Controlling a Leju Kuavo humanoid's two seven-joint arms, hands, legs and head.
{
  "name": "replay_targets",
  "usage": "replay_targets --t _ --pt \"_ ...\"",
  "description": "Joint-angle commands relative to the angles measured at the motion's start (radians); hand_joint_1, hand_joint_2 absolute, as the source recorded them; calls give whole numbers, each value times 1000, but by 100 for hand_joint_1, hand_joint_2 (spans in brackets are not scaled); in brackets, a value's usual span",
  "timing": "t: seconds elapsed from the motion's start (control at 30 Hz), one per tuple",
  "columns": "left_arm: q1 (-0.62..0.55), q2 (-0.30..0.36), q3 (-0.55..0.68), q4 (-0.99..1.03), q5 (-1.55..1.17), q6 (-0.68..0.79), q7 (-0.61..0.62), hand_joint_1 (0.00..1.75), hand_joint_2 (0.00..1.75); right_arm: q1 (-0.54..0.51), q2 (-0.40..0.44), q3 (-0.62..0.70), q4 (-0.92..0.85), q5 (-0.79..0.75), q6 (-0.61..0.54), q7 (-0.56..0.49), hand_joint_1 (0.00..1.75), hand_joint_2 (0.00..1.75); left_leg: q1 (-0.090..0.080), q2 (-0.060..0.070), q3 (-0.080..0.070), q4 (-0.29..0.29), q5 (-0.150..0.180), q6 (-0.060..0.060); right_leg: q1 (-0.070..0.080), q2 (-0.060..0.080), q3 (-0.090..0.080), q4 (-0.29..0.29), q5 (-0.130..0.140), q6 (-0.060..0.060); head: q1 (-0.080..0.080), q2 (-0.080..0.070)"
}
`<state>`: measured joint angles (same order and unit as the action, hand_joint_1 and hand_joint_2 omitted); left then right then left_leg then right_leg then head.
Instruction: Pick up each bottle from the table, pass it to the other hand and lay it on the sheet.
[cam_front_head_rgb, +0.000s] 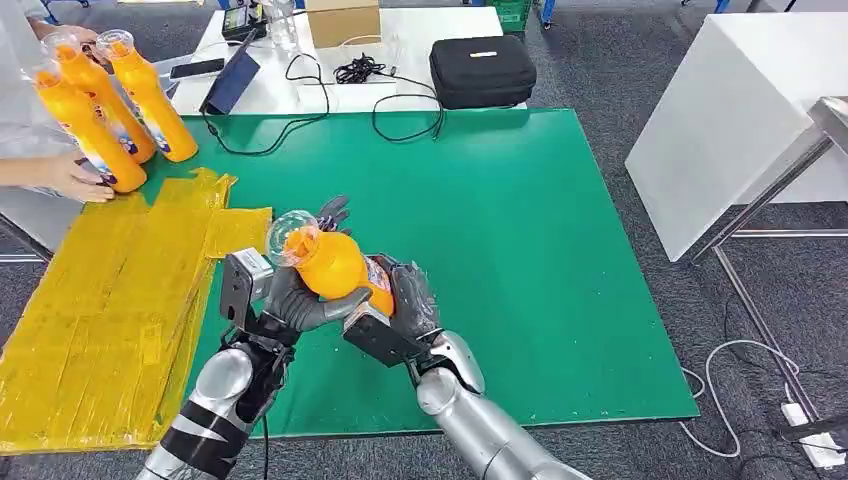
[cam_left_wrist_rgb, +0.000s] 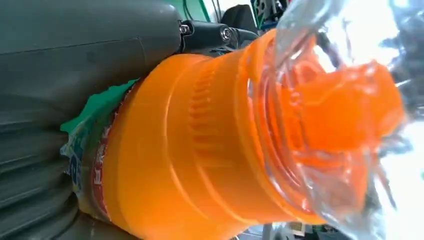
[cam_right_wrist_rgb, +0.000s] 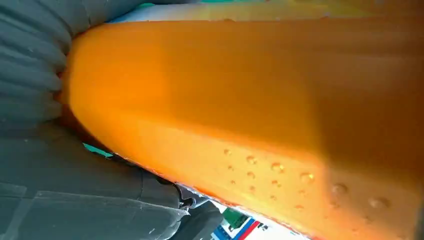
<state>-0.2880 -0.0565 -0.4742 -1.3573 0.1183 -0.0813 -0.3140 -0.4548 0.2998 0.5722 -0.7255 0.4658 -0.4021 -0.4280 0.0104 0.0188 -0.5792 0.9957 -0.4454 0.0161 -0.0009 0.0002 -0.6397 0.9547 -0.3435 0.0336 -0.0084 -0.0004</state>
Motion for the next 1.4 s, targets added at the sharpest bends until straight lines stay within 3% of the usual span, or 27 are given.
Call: replay_targets --t 0.03,0.63,0.97,1.0,1.03,1.07,1.2,1.4 --pt "-50 -18 -70 31 48 2 -19 175 175 -26 18 122 96 24 13 -6 175 175 0 -4 5 0 -2 0 0 -2 5 1 -4 0 0 0" --pt "-52 -18 -66 42 67 10 -24 175 175 -22 9 130 79 -1 10 4 175 175 0 -4 4 0 -2 0 0 -3 4 1 -3 0 0 0" --pt "-78 7 -39 26 35 63 -47 175 175 -12 -23 101 -30 -107 119 -12 175 175 0 -3 1 0 0 0 0 -3 1 0 -1 0 0 0" --pt "-78 15 -20 24 28 80 -47 175 175 -1 -36 97 -74 -119 123 -6 169 175 0 -4 2 1 -1 0 0 -3 2 1 -3 0 0 0" --pt "-76 20 0 27 19 102 -44 175 175 12 -49 91 -120 -131 122 -4 16 175 0 -6 4 1 -3 0 0 -4 4 2 -4 0 0 0" --pt "-74 24 13 31 -7 132 -46 175 175 24 -61 90 -159 -138 124 5 0 175 0 -4 1 0 -1 0 0 -3 1 1 -2 0 0 0" --pt "-62 29 108 114 -136 268 -56 175 175 122 -160 50 -411 -194 164 56 0 175 0 -3 2 -1 -1 0 0 -2 2 0 -1 0 0 0" --pt "-74 53 180 256 -404 422 -46 175 175 267 -257 -71 -606 -242 258 59 0 175 -1 -6 9 -3 -3 0 -1 -4 9 -1 -5 0 -1 0"
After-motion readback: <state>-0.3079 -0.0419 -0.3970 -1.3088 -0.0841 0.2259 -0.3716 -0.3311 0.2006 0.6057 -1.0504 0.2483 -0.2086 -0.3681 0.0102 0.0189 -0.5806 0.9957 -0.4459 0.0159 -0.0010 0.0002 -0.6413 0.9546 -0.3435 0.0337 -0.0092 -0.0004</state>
